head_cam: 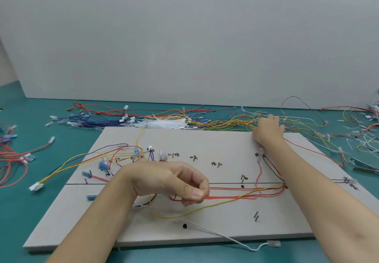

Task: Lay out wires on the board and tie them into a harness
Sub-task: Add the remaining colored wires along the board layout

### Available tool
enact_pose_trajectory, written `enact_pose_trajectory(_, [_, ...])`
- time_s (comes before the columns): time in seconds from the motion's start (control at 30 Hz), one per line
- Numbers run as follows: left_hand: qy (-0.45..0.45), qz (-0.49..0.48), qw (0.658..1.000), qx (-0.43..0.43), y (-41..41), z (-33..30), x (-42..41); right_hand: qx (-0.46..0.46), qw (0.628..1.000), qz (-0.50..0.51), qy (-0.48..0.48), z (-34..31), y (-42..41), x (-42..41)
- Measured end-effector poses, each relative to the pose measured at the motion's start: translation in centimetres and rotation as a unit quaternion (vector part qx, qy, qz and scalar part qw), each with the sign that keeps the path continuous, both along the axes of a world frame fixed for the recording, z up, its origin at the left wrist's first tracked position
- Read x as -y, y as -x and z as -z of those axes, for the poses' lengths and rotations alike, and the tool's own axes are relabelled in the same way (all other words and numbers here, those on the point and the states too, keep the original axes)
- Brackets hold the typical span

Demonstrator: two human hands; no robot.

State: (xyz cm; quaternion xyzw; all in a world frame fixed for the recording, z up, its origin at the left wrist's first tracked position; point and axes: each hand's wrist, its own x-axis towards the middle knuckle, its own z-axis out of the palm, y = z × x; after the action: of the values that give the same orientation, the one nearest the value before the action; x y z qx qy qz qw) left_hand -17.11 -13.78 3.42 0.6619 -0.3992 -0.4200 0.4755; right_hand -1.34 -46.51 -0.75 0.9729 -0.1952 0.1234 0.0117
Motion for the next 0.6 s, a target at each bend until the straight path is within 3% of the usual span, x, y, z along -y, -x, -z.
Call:
enact_pose_trajectory(0.17, [0.032,-0.035,0.999,0.013,0.3,0.1,0.9,0.144,0.976,-0.076,-0.145,-2.5,1.3,-3.2])
enact_pose_trajectory(0.23, [0.066,-0.077,0.995,0.019,0.3,-0.2,0.6,0.135,0.962,-0.138,-0.191,-3.5,2.6,-5.6])
enact_pose_trajectory(0.3, [0.125,-0.177,0.976,0.008,-0.3,-0.7,-0.6,0.097,0.946,-0.191,-0.243,-4.1,4.1,-7.9])
enact_pose_trajectory(0.4, [0.174,-0.375,0.91,0.02,-2.1,-1.9,-4.3,-0.015,0.918,-0.235,-0.318,-5.3,6.3,-10.5])
enact_pose_trajectory(0.47, [0.156,-0.48,0.861,0.055,-3.3,-2.3,-7.2,-0.057,0.891,-0.276,-0.356,-6.3,7.7,-12.2])
enact_pose_trajectory(0.6, [-0.044,-0.612,0.774,0.155,-5.6,-1.1,-11.4,-0.097,0.874,-0.337,-0.336,-6.2,10.5,-15.9])
